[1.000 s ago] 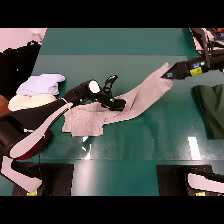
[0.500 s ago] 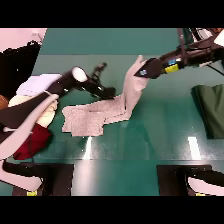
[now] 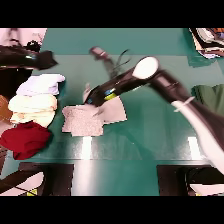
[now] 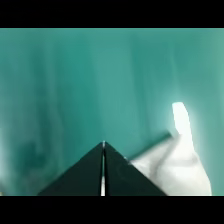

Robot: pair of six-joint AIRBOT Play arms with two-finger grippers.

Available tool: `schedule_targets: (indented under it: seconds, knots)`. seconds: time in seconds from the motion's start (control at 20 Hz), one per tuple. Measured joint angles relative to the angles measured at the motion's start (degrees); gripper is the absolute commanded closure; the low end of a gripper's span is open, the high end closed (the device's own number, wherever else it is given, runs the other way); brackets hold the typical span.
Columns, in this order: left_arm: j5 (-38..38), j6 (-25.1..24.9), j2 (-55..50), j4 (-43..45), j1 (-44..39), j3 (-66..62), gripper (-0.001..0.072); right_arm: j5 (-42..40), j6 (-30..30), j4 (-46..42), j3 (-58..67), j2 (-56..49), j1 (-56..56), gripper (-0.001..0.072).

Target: Fold the shirts.

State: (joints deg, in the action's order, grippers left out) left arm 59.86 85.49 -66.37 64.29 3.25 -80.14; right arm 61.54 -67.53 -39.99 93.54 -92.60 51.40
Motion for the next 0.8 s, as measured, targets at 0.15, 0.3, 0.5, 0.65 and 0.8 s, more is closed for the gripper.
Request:
schedule_targets:
  seconds: [0.15,0.3,0.5,0.65,0.8]
  knots:
    - [0.94,0.0,3.17,0.96,3.78,0.0,0.0684,-0.61,0.9,-0.07,4.02,-5.51,3.87,0.031]
    - [2.97,0.0,4.44,1.25,5.44,0.0,0.0684,3.8,1.09,-0.55,6.29,-7.54,2.51,0.031]
    - [6.45,-0.09,4.98,1.27,6.12,0.02,0.0684,7.32,0.26,-2.58,-1.33,-3.76,-5.9,0.0309]
    - [8.04,-0.26,5.11,1.22,6.29,0.02,0.0684,6.86,-0.39,-4.55,-12.68,1.4,-15.39,0.0044]
    - [8.59,-0.33,5.14,0.44,6.34,0.02,0.0684,5.57,-0.52,-4.09,-22.49,4.13,-23.82,0.0039]
